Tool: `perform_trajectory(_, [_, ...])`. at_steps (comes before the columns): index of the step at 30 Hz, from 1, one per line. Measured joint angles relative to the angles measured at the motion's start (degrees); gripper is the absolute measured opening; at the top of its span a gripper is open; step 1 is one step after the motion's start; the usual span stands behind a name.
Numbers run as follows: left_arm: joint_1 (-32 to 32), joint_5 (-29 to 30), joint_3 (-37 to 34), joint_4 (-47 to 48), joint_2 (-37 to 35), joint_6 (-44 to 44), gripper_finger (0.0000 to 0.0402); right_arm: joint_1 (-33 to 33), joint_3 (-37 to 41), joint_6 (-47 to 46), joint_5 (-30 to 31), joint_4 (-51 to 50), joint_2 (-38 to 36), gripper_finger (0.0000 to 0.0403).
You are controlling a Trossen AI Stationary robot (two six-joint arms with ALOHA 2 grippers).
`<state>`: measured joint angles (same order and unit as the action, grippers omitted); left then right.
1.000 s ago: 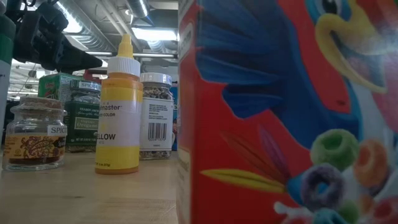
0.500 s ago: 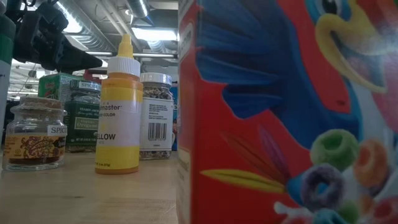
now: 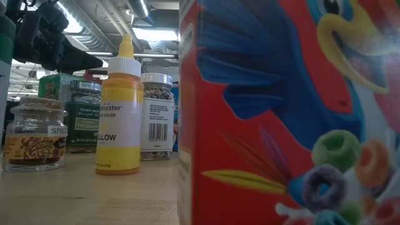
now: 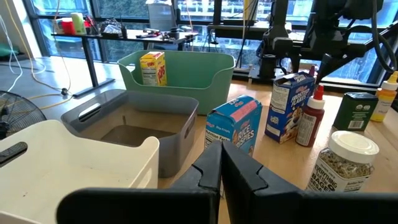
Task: Pick & Place Kitchen Items
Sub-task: Put the purple food coloring bottle into the middle black transparent bin
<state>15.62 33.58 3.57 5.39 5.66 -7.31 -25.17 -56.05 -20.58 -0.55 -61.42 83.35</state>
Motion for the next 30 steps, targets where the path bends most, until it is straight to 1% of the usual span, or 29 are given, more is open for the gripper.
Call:
perform_trajectory(15, [0.02, 0.04, 0.0, 0.0, -0.01, 0.02, 0.0004, 0.09, 0.0, 0.46, -1.1, 2.26, 0.0, 0.025])
perform_trajectory(23, [0.01, 0.04, 0.0, 0.0, 0.0, 0.02, 0.0004, 0.09, 0.0, 1.91, -0.95, 2.54, 1.83, 0.025])
perform_trajectory(26, [0.01, 0.04, 0.0, 0.0, -0.01, 0.02, 0.0004, 0.09, 0.0, 2.64, 0.44, 3.18, 2.25, 0.025])
perform_trajectory(30, [0.02, 0.04, 0.0, -0.02, 0.0, 0.02, 0.0004, 0.63, 0.0, 2.62, 0.51, 3.07, 2.43, 0.025])
